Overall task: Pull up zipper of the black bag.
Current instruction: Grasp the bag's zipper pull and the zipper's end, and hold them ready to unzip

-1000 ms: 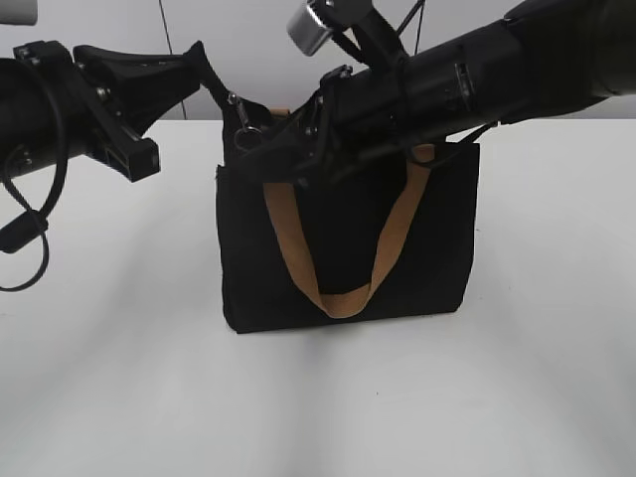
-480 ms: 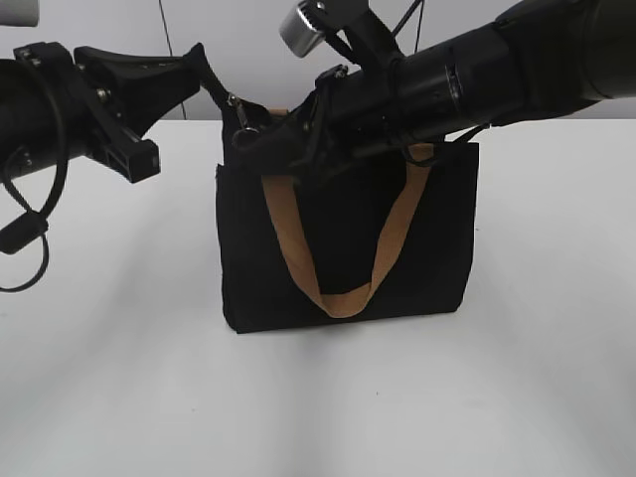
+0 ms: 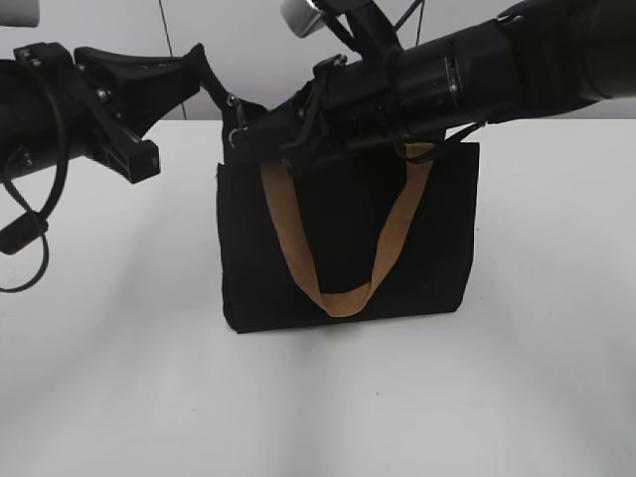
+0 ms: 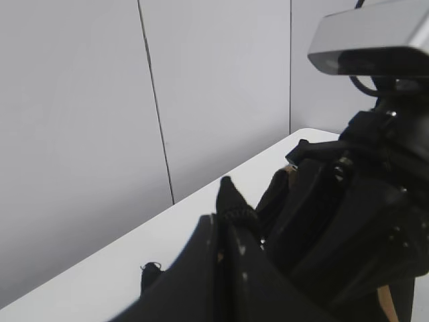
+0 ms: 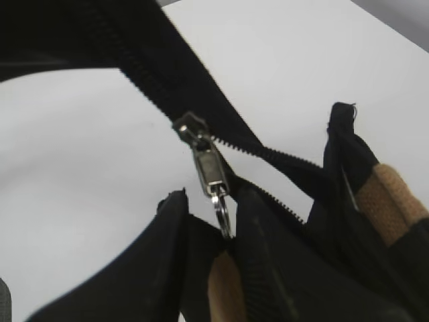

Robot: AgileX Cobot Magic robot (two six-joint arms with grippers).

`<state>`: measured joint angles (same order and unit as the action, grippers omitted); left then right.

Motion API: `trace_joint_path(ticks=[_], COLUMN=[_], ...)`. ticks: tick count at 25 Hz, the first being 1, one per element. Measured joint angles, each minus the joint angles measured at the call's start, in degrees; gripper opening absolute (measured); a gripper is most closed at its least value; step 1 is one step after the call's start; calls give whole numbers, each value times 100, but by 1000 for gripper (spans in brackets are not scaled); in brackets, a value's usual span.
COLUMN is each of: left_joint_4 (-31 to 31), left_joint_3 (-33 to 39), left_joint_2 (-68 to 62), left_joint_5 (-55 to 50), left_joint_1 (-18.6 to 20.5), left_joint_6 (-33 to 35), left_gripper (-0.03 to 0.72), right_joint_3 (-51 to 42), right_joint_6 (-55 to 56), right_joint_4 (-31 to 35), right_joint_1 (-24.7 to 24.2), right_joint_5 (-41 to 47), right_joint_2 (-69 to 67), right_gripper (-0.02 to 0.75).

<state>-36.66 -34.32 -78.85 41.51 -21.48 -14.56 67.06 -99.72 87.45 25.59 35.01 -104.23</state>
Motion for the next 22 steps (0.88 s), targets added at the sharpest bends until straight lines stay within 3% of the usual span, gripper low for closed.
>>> trace_joint_path(ticks=[7,12,22], left_joint_4=[0,0,14], left_joint_3=[0,0,0], left_joint_2=[0,0,5], left_joint_5=[-39,-162,-1721], left_joint_1=[0,0,0], left_joint_6=[0,0,-16], left_gripper=[-10,-10,-10], right_joint_3=[0,0,0], right_joint_6=[0,0,294], right_joint_4=[79,44,0], right_joint_1=[0,0,0], right_joint_5=[-6,-62,-81], right_joint_2=[0,0,72], right_gripper=[193,9,-1])
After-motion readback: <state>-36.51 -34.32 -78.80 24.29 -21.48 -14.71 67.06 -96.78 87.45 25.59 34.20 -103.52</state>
